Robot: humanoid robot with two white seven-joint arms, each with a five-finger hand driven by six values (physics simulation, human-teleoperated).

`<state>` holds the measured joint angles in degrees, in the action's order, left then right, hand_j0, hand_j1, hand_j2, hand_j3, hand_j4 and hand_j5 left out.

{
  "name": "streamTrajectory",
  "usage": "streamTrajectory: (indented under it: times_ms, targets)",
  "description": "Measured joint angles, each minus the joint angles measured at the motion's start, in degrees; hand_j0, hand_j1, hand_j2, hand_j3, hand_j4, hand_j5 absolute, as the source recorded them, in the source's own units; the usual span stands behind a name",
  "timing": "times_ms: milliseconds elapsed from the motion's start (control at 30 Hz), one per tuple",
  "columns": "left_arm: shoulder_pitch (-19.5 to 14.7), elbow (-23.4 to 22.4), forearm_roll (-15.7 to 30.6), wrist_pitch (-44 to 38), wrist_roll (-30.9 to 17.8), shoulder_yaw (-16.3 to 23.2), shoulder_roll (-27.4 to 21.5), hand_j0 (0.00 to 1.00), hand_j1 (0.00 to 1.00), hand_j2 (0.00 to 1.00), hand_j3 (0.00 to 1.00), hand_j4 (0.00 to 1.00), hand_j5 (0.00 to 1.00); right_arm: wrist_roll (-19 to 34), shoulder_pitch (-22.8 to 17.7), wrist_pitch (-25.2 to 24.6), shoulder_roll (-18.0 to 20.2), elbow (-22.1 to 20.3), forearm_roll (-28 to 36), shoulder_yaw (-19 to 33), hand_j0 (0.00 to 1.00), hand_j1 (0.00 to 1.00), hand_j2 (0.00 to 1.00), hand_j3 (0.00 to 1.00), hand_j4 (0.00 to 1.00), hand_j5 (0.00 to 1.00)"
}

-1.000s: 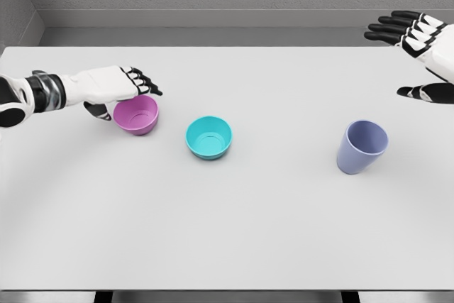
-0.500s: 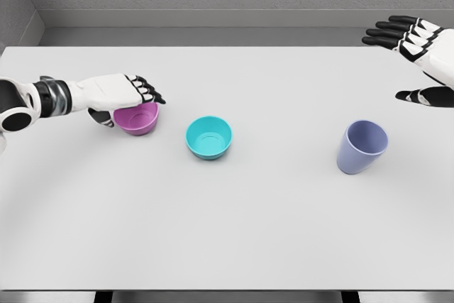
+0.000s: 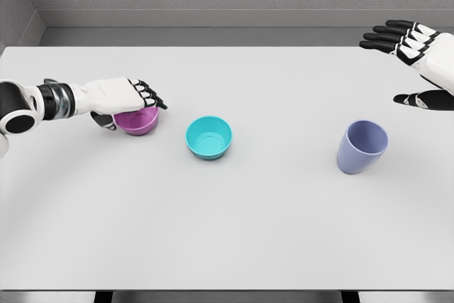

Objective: Stacking bowl and cup with both arms

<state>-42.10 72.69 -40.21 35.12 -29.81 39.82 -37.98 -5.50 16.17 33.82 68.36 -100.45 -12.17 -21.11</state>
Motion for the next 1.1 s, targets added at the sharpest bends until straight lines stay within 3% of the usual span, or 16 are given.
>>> streamTrajectory:
  times_ms: [267, 367, 533, 867, 1100]
  targets:
    - [0.0, 0.5, 0.0, 0.0, -1.2, 0.0, 0.1, 0.76, 0.76, 0.76, 0.76, 0.76, 0.76, 0.0, -0.1, 0.0, -0.2, 0.0, 0.0, -0.1, 1.0, 1.0, 1.0, 1.0, 1.0, 1.0]
    - [0.0, 0.4, 0.1, 0.0, -1.3, 0.0, 0.1, 0.64, 0.64, 0.64, 0.64, 0.64, 0.64, 0.0, -0.1, 0.1, -0.2, 0.0, 0.0, -0.2, 1.0, 1.0, 1.0, 1.0, 1.0, 1.0]
    - [-0.1, 0.3, 0.9, 0.0, -1.3, -0.4, 0.0, 0.64, 0.64, 0.64, 0.64, 0.64, 0.64, 0.0, -0.1, 0.0, -0.3, 0.0, 0.0, -0.2, 1.0, 1.0, 1.0, 1.0, 1.0, 1.0]
    - [-0.8, 0.8, 1.5, 0.0, -1.2, -0.8, 0.3, 0.49, 0.49, 0.49, 0.49, 0.49, 0.49, 0.0, 0.0, -0.1, -0.2, 0.0, 0.0, -0.1, 1.0, 1.0, 1.0, 1.0, 1.0, 1.0]
    - [-1.3, 4.6, 1.5, 0.0, -1.2, -1.0, 0.7, 0.44, 0.44, 0.44, 0.44, 0.44, 0.44, 0.0, 0.0, -0.1, -0.2, 0.0, -0.1, -0.1, 1.0, 1.0, 1.0, 1.0, 1.0, 1.0]
